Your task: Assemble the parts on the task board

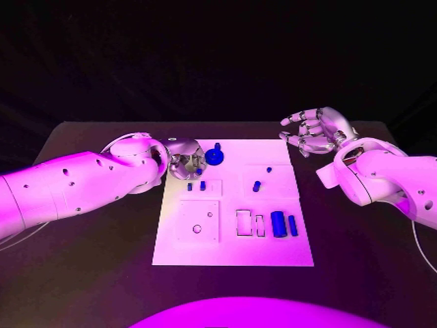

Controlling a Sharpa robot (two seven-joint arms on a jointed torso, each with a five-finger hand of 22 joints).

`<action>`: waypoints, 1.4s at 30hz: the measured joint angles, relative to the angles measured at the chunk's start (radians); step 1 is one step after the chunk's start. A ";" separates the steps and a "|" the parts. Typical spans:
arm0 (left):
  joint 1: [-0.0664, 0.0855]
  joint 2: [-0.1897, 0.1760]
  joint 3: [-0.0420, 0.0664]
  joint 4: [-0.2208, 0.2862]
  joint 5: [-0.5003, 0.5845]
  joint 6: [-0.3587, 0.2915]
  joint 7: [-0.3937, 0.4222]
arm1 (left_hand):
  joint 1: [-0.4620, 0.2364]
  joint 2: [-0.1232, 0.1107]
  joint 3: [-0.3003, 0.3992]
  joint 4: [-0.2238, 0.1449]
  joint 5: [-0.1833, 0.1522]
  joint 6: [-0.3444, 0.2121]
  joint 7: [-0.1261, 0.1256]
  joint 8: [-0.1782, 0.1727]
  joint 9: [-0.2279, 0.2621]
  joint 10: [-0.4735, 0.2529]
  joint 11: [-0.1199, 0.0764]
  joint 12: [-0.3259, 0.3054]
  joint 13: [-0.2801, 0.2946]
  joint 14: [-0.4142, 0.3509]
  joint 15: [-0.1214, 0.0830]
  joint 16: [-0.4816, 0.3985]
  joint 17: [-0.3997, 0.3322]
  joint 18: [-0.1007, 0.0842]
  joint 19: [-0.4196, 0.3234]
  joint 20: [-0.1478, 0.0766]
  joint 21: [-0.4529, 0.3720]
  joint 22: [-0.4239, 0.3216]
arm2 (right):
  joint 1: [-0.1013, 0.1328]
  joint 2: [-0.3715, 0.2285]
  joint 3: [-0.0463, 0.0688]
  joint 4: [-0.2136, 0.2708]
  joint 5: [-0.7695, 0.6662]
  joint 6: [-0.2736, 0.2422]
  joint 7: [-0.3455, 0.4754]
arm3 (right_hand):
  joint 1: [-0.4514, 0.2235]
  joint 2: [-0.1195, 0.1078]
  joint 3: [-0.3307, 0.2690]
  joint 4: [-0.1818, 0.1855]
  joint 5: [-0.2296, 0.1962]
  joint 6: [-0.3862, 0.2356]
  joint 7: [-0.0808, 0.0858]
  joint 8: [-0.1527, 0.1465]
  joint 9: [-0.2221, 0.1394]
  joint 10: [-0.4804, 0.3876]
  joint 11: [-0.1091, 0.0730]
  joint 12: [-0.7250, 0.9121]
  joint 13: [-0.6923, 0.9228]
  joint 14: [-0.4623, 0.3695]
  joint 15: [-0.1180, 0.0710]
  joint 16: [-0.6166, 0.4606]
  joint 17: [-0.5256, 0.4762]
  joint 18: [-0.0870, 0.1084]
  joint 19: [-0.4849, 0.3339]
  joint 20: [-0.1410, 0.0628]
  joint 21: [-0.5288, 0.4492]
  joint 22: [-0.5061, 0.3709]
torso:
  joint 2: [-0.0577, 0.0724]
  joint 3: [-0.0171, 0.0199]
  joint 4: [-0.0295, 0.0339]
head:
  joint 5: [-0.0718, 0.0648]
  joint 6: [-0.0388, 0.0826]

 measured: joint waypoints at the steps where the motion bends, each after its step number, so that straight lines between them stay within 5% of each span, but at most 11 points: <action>1: 0.000 0.000 0.000 -0.001 0.001 0.000 -0.001 | 0.000 0.000 0.000 0.000 0.000 0.000 0.000 0.000 0.000 0.000 0.000 0.000 0.000 0.000 0.000 0.000 0.000 0.000 0.000 0.000 0.000 0.000 | 0.000 0.000 0.000 0.000 0.000 0.000 0.000 | 0.000 0.000 0.000 0.000 0.000 0.000 0.000 0.000 0.000 0.000 0.000 0.000 0.000 0.000 0.000 0.000 0.000 0.000 0.000 0.000 0.000 0.000 | 0.000 0.0000 0.0000 | 0.000 0.000; 20: 0.000 -0.020 0.004 -0.010 0.010 0.001 -0.012 | -0.004 -0.004 0.003 0.003 0.000 -0.032 -0.003 -0.016 -0.007 -0.004 0.004 0.004 0.005 -0.004 0.004 -0.004 -0.004 0.000 0.000 0.000 -0.004 -0.004 | 0.000 -0.003 0.000 -0.006 0.000 0.001 -0.001 | 0.000 0.000 0.002 -0.002 0.000 0.000 0.000 0.000 0.000 -0.003 -0.003 -0.010 -0.010 0.000 0.000 -0.004 -0.005 0.000 0.000 0.000 -0.013 -0.007 | 0.000 -0.0008 0.0000 | -0.003 -0.001; 22: 0.000 -0.024 0.005 -0.013 0.010 0.000 -0.012 | -0.004 -0.004 0.003 0.003 0.000 -0.032 -0.003 -0.016 -0.007 -0.004 0.004 0.004 0.005 -0.004 0.004 -0.004 -0.006 0.000 0.000 0.000 -0.008 -0.006 | 0.000 -0.003 0.000 -0.009 -0.001 0.002 -0.002 | 0.000 0.000 0.012 -0.006 0.000 -0.006 0.001 0.004 0.000 -0.071 0.001 -0.085 -0.092 0.000 0.000 -0.015 -0.012 0.000 -0.006 -0.006 -0.027 -0.014 | 0.000 -0.0006 -0.0001 | -0.003 0.000; 24: 0.000 -0.030 0.008 -0.017 0.013 -0.001 -0.012 | -0.004 -0.004 0.005 0.005 0.000 -0.029 -0.001 -0.015 -0.006 -0.007 0.000 0.004 0.008 -0.004 0.004 -0.004 -0.009 0.000 0.000 0.000 -0.009 -0.011 | 0.000 -0.002 0.000 -0.015 -0.004 0.006 -0.004 | 0.006 -0.006 0.039 -0.009 0.000 -0.015 -0.004 0.013 0.002 -0.181 0.011 -0.274 -0.286 -0.005 -0.005 -0.051 -0.052 0.021 -0.033 -0.007 -0.086 -0.048 | 0.000 -0.0012 -0.0003 | -0.004 0.001; 28: -0.001 -0.049 0.021 -0.029 0.055 -0.014 -0.009 | 0.002 0.002 0.022 0.003 0.004 -0.010 0.011 -0.001 -0.004 -0.032 0.011 -0.001 0.006 -0.052 0.009 -0.050 -0.081 0.000 -0.060 0.005 -0.074 -0.083 | 0.000 -0.002 0.000 -0.033 -0.025 0.027 -0.012 | 0.031 -0.031 0.107 -0.040 0.000 0.001 -0.007 0.023 0.003 -0.218 0.011 -0.505 -0.495 -0.009 -0.009 -0.100 -0.098 0.024 -0.042 -0.009 -0.133 -0.069 | 0.000 -0.0013 -0.0007 | -0.005 0.006; 31: 0.000 -0.072 0.034 -0.036 0.145 -0.037 0.002 | 0.030 0.011 0.052 -0.021 0.006 -0.002 0.018 0.004 -0.004 -0.039 0.018 -0.012 -0.001 -0.101 0.014 -0.099 -0.154 0.025 -0.116 0.003 -0.131 -0.155 | 0.000 -0.002 0.000 -0.052 -0.064 0.059 -0.021 | 0.036 -0.036 0.142 -0.072 -0.015 0.019 -0.007 0.030 0.002 -0.218 0.011 -0.649 -0.620 -0.009 -0.009 -0.111 -0.106 0.023 -0.042 -0.009 -0.133 -0.060 | -0.001 -0.0013 -0.0008 | -0.007 0.011; 34: 0.002 -0.098 0.043 -0.036 0.282 -0.071 0.027 | 0.037 0.016 0.067 -0.036 0.006 -0.002 0.018 0.004 -0.007 -0.039 0.018 -0.012 -0.003 -0.116 0.015 -0.117 -0.183 0.024 -0.135 -0.001 -0.149 -0.178 | 0.000 -0.002 0.000 -0.068 -0.119 0.099 -0.031 | 0.032 -0.040 0.162 -0.102 -0.033 0.030 -0.008 0.031 -0.004 -0.219 0.010 -0.794 -0.747 -0.005 -0.005 -0.110 -0.097 0.023 -0.027 -0.009 -0.103 -0.028 | -0.002 -0.0008 -0.0007 | -0.009 0.017; 36: 0.002 -0.112 0.046 -0.029 0.381 -0.089 0.050 | 0.034 0.013 0.070 -0.039 0.006 0.006 0.026 0.004 -0.010 -0.047 0.026 -0.017 -0.007 -0.186 0.021 -0.186 -0.280 0.040 -0.180 0.003 -0.187 -0.217 | 0.000 -0.002 0.000 -0.077 -0.172 0.132 -0.040 | 0.028 -0.044 0.169 -0.125 -0.049 0.042 -0.009 0.031 -0.008 -0.221 0.011 -0.867 -0.814 -0.002 -0.002 -0.094 -0.082 0.023 0.004 -0.010 -0.045 0.015 | -0.002 -0.0007 -0.0007 | -0.013 0.022; 39: 0.002 -0.132 0.048 -0.010 0.534 -0.103 0.093 | 0.008 0.010 0.069 -0.038 0.006 0.006 0.027 0.004 -0.012 -0.059 0.038 -0.032 -0.016 -0.277 0.029 -0.287 -0.412 0.040 -0.211 0.011 -0.219 -0.237 | 0.000 0.000 0.000 -0.085 -0.251 0.174 -0.052 | 0.028 -0.044 0.176 -0.148 -0.065 0.057 -0.013 0.031 -0.011 -0.221 0.011 -0.918 -0.867 -0.002 -0.002 -0.090 -0.082 0.024 0.026 -0.013 0.000 0.049 | -0.001 -0.0008 -0.0004 | -0.020 0.028; 42: 0.002 -0.153 0.049 0.024 0.728 -0.104 0.156 | -0.014 0.013 0.053 -0.026 0.006 0.006 0.027 0.004 -0.012 -0.061 0.039 -0.040 -0.027 -0.311 0.033 -0.338 -0.461 0.040 -0.220 0.019 -0.253 -0.258 | 0.000 0.006 0.000 -0.088 -0.365 0.224 -0.070 | 0.023 -0.049 0.181 -0.159 -0.079 0.076 -0.014 0.031 -0.012 -0.220 0.011 -0.952 -0.906 -0.002 -0.002 -0.078 -0.070 0.014 0.051 -0.014 0.048 0.084 | -0.001 -0.0013 -0.0007 | -0.029 0.034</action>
